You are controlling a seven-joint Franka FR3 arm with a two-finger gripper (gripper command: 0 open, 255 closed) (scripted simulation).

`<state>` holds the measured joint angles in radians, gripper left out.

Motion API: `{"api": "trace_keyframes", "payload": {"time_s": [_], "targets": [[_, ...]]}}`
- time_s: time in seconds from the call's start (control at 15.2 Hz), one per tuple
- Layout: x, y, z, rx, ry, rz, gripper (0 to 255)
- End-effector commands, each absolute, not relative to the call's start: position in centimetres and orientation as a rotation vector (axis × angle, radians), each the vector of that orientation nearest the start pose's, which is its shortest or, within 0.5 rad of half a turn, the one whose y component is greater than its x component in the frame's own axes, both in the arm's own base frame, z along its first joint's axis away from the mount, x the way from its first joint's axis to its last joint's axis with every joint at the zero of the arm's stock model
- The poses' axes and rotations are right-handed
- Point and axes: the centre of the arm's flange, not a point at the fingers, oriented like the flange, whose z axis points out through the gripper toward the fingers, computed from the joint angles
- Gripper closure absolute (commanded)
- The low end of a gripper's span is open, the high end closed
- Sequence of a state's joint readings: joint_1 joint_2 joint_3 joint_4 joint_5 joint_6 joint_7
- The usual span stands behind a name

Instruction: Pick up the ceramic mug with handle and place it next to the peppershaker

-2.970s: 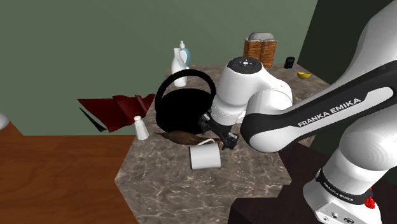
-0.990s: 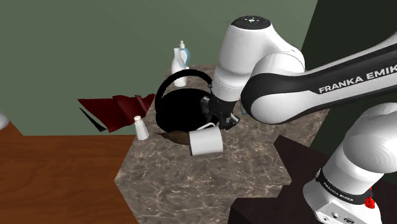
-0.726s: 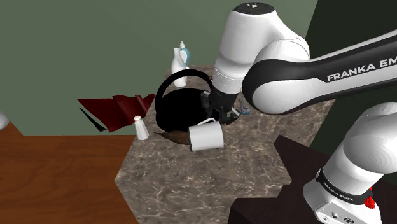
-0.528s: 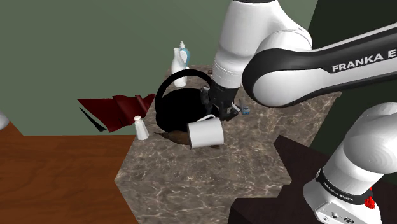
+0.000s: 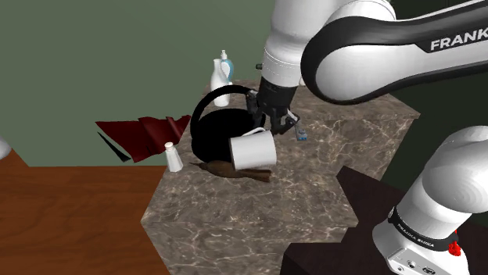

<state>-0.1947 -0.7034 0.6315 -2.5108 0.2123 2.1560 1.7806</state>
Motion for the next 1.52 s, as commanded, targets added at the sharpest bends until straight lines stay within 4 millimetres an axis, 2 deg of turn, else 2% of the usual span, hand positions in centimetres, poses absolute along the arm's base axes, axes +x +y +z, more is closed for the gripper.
{"api": "trace_keyframes", "payload": {"time_s": [0.0, 0.2, 1.45], "targets": [[34.8, 19.3, 50.3, -2.17, 2.047, -0.454, 255], [34.8, 19.3, 51.4, -2.17, 2.047, -0.454, 255], [54.4, 34.9, 51.4, -2.17, 2.047, -0.454, 255]]}}
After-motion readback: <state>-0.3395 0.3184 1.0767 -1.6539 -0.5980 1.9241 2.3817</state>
